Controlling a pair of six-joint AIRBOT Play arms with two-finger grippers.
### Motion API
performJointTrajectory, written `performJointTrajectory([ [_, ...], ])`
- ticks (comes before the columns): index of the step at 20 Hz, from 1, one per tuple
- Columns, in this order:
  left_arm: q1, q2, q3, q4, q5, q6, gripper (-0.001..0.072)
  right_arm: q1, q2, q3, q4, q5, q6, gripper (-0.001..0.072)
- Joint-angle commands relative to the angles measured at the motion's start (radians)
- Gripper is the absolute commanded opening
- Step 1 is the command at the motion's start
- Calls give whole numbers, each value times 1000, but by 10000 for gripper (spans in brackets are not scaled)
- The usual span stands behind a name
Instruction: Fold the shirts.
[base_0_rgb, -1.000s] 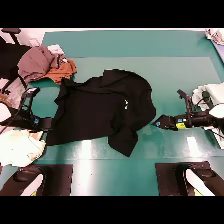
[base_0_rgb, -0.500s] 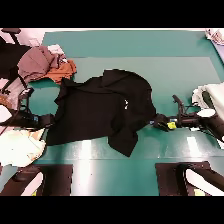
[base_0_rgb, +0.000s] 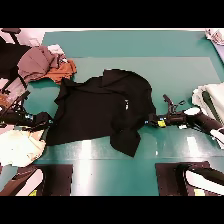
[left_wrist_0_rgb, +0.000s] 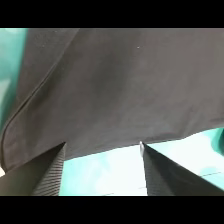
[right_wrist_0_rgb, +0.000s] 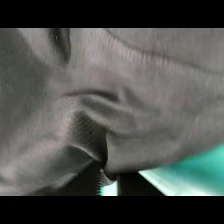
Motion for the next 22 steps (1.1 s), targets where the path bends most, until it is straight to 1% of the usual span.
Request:
performJointTrajectory([
  [1,11,-30,-2,-12,-5,71,563,14,-4,64,6,-21,-5,17],
  [5,11,-31,-61,29,21,93,563,14,-4,167,-64,6,13,16],
  [6,11,-31,-81,46,34,113,562,14,-4,188,-80,20,23,16],
  [10,11,-30,-92,198,109,106,563,14,-4,238,-171,63,68,16],
  [11,11,-30,-92,215,123,103,563,14,-4,245,-205,77,79,16],
  [13,11,-30,-92,214,148,98,563,5,-4,248,-275,98,118,15],
  [14,11,-30,-92,214,152,98,563,-16,-4,244,-286,108,131,15],
  [19,11,-31,-93,216,196,109,563,-148,-4,244,-287,176,132,16],
  [22,11,-31,-107,216,212,116,563,-188,-4,244,-287,208,127,15],
])
